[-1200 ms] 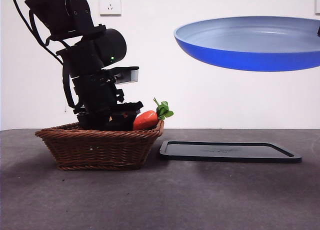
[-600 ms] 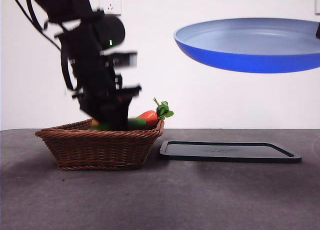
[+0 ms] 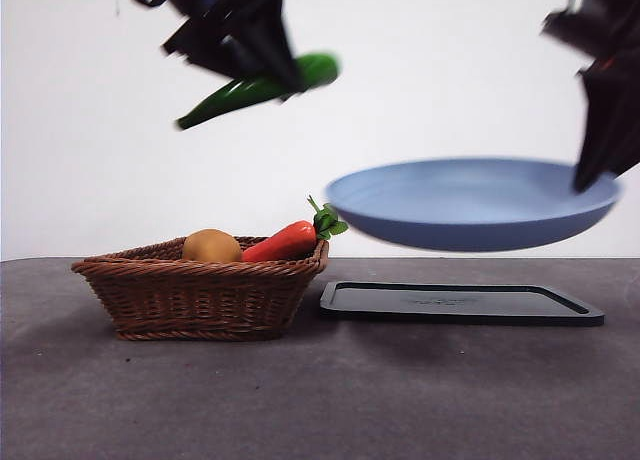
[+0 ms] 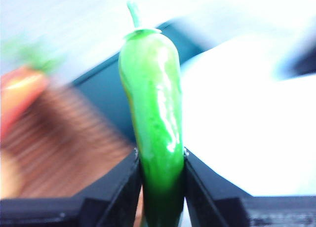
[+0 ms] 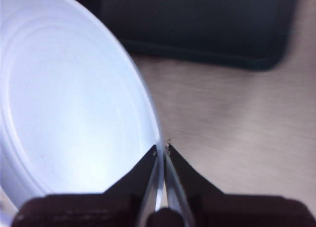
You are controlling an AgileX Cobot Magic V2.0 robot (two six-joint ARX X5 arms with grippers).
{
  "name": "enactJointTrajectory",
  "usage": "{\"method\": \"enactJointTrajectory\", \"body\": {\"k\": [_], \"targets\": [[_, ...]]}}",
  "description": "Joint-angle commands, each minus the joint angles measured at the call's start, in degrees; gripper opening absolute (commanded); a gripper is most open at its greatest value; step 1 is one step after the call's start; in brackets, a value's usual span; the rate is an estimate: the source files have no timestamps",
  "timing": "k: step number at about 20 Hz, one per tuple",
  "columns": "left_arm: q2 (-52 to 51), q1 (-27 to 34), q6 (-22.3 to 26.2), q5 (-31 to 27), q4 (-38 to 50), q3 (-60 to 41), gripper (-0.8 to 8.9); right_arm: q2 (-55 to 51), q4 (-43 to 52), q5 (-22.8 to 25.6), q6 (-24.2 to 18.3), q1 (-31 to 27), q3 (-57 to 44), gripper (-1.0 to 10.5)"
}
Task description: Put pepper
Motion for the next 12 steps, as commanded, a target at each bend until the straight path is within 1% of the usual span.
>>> {"method": "enactJointTrajectory", "body": {"k": [1,4,7,10,12], "targets": [[2.0,-3.9,-0.6,1.4,0.5,0.9,1.12,3.6,2.7,-2.6,4.2,1.6,1.2,0.0],[4.9,-9.1,-0.4,0.8,3.0,0.9,1.12,5.7,4.8,-2.8,6.4,4.0,1.2,0.0],[8.7,-12.0,0.2,-4.3,4.9,0.9,1.12,5.7,4.8,-2.8,6.5,5.0,1.2,0.0],[12.6,-12.2,1.0,-6.1,5.1,0.9,1.12,5.7,4.1,-2.8,6.5,4.9,1.2,0.0],[14.6,-12.2,1.0,-6.1,4.7,0.9,1.12,5.7,4.2,-2.7,6.5,4.9,1.2,0.0]]}}
